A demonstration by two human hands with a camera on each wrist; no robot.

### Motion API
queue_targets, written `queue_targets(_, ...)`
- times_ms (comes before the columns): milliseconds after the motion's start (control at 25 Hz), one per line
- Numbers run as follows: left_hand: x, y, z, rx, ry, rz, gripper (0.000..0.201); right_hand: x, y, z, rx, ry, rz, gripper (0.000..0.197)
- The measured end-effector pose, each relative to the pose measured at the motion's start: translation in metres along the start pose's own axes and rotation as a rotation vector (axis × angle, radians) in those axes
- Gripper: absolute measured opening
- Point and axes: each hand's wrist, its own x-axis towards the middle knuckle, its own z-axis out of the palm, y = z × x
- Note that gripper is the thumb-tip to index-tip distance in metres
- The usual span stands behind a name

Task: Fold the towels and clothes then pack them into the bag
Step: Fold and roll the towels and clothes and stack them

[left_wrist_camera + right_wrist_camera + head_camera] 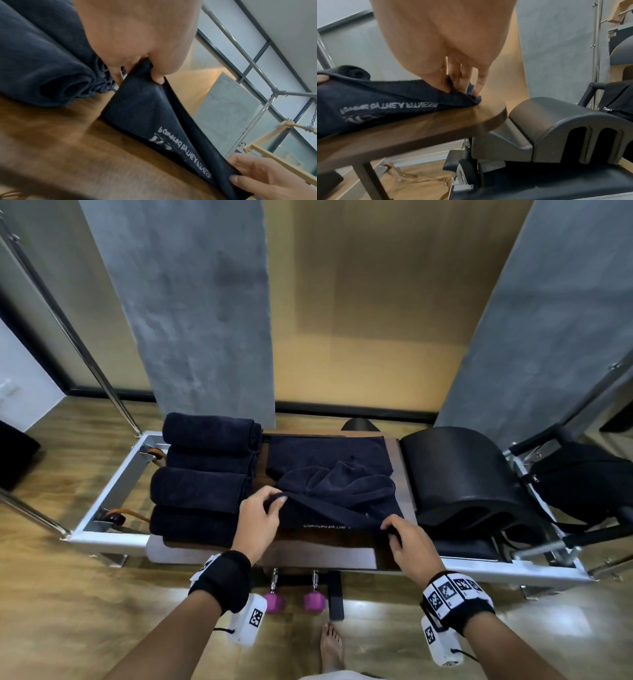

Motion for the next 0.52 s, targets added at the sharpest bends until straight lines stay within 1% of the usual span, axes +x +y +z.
queue_targets(80, 0.02, 0.007, 0.003, -0.029, 0.058, -0.026, 0.008, 0.021, 0.001, -0.011, 0.049, 0.085, 0.0, 0.024)
queue_targets(200, 0.052, 0.016, 0.012, -0.046, 0.153, -0.035, 0.005, 0.068, 0.003, -0.038, 0.181, 0.255, -0.03, 0.024)
queue_targets(280, 0.074, 0.022, 0.02, -0.049, 0.219, -0.051, 0.004, 0.102, 0.004, -0.058, 0.283, 0.307, 0.004, 0.024)
queue_targets(360, 0.1, 0.026, 0.031, -0.051, 0.294, -0.071, 0.004, 0.139, 0.004, -0.074, 0.363, 0.364, 0.045, 0.019)
queue_targets(440, 0.127, 0.03, 0.045, -0.045, 0.362, -0.098, 0.006, 0.176, 0.004, -0.084, 0.397, 0.385, 0.077, 0.017)
queue_targets(520, 0.152, 0.029, 0.058, -0.026, 0.41, -0.152, 0.009, 0.211, 0.006, -0.086, 0.37, 0.35, 0.103, 0.013)
